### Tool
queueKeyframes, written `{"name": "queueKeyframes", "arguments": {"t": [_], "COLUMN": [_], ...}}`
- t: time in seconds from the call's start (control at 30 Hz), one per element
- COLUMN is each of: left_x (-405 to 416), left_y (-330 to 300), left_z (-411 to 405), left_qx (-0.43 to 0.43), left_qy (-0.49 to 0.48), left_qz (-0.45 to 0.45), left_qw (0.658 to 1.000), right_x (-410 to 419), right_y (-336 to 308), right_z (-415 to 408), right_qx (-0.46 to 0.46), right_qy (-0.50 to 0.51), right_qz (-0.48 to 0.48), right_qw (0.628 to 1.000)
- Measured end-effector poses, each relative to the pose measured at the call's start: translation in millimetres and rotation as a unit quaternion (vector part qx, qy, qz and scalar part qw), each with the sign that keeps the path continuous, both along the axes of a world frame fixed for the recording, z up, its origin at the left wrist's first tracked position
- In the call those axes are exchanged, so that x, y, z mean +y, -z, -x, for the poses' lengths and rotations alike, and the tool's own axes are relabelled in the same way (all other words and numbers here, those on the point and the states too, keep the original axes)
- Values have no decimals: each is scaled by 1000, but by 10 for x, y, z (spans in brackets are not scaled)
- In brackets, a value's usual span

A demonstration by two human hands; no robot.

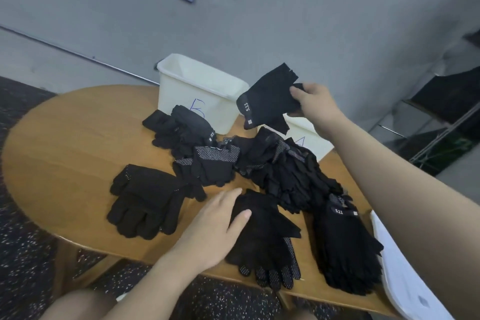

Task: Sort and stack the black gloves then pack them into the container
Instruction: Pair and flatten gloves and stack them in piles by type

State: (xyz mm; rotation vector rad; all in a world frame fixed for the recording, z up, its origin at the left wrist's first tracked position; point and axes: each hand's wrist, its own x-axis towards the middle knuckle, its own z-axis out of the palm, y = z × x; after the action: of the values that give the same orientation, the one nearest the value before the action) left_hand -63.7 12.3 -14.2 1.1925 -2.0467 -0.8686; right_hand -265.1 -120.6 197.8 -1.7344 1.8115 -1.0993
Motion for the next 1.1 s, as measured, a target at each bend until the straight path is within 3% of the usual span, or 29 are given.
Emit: {"name": "queueKeyframes", "arguments": {"t": [0.1,0.2,0.3,0.4,0.6,0.73,0.87,1.0,1.1], "left_x": [30,-35,-60,-71,-118,-94,-122,-220,-289], "left_y": [-84,-129,-180,-253,-324,-322,-339,-333,-286], "left_z": [37,41,51,55,42,48,50,65,66], "left_qx": [166,314,410,441,430,399,431,523,542], "left_qy": [-43,-73,-70,-52,75,140,98,23,-21], "left_qz": [-30,-131,-192,-202,-230,-267,-310,-333,-326], "left_qw": [985,938,889,873,870,866,841,784,774], "right_x": [327,665,938,1158,1322,1307,1298,1343,1445], "right_y": [-108,-138,-101,-45,279,564,881,1205,1420], "right_z": [7,7,48,79,184,200,203,217,252], "right_qx": [-61,-102,-111,-102,-118,-151,-244,-271,-299], "right_qy": [-20,-47,-93,-138,-238,-241,-191,-151,-159], "right_qz": [-19,-39,-72,-111,-192,-198,-124,-68,-64], "right_qw": [998,993,987,979,945,938,943,948,939]}}
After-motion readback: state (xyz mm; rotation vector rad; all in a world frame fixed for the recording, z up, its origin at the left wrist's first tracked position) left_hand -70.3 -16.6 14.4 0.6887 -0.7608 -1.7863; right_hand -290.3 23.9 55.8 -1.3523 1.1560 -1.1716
